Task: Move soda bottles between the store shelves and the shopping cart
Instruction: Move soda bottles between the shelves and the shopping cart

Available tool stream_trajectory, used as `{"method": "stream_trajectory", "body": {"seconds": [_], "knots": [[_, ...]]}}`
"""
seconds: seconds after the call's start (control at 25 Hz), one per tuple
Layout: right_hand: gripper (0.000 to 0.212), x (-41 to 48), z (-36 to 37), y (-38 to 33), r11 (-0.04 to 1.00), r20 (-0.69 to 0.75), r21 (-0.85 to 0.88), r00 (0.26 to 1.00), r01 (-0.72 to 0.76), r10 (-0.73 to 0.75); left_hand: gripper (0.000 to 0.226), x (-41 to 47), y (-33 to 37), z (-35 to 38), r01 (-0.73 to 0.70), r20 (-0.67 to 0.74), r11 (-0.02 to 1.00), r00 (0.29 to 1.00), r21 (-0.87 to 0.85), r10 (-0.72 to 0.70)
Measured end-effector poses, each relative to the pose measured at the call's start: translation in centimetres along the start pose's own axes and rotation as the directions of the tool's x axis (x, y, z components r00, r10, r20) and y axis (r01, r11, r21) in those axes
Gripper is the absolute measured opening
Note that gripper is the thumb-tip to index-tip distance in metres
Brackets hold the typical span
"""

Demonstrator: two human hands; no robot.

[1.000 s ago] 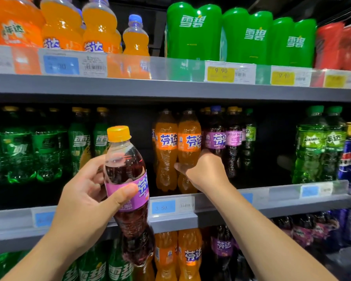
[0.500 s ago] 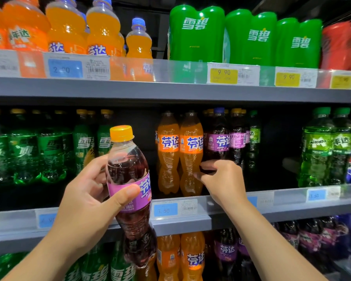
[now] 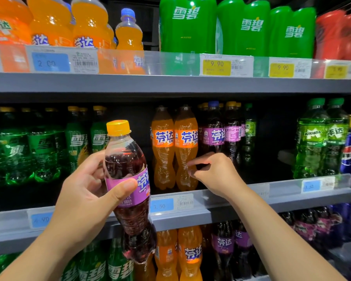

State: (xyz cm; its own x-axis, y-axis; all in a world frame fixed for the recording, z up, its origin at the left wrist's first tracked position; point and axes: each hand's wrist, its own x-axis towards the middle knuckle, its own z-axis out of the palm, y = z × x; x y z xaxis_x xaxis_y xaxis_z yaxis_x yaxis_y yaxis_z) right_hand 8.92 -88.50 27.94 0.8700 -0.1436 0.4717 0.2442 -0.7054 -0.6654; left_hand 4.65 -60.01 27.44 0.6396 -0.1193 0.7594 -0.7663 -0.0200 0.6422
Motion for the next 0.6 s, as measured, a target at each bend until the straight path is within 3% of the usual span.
{"method": "stream_trajectory", "body": {"seconds": [0.12,0.2,0.28,0.36,0.44,0.6], "knots": [[0.03,-0.5,-0.5,-0.5,1.0,0.02,-0.014,1.0,-0.012,0.012,0.071,0.2,0.1,0.0,0.009,0.012,1.0,1.0,-0.027,-0.008],[0.031,-1.9,-1.2,-1.2,0.997,-0.067,0.015,0.995,0.072,-0.07,0.07,0.4,0.3,0.2,0.009,0.031,0.998,1.0,-0.06,-0.008],[0.033,-4.0,-1.9,-2.0,0.953,-0.072,0.209,0.975,0.221,-0.21,0.069,0.6,0.6,0.7,0.02,0.069,0.993,0.998,-0.12,-0.011],[0.049,-6.7,-1.7,-3.2,0.857,0.129,0.456,0.935,0.241,-0.331,0.067,0.8,0.9,1.4,0.033,0.112,0.982,0.994,-0.183,-0.012],[0.07,-8.6,-0.8,-4.0,0.833,0.263,0.51,0.884,0.214,-0.388,0.067,0.9,0.9,2.5,0.051,0.153,0.973,0.988,-0.225,-0.017],[0.076,-9.9,0.0,-3.9,0.816,0.09,0.514,0.93,0.264,-0.357,0.071,1.5,0.8,5.1,0.109,0.234,0.942,0.972,-0.319,-0.033]]}}
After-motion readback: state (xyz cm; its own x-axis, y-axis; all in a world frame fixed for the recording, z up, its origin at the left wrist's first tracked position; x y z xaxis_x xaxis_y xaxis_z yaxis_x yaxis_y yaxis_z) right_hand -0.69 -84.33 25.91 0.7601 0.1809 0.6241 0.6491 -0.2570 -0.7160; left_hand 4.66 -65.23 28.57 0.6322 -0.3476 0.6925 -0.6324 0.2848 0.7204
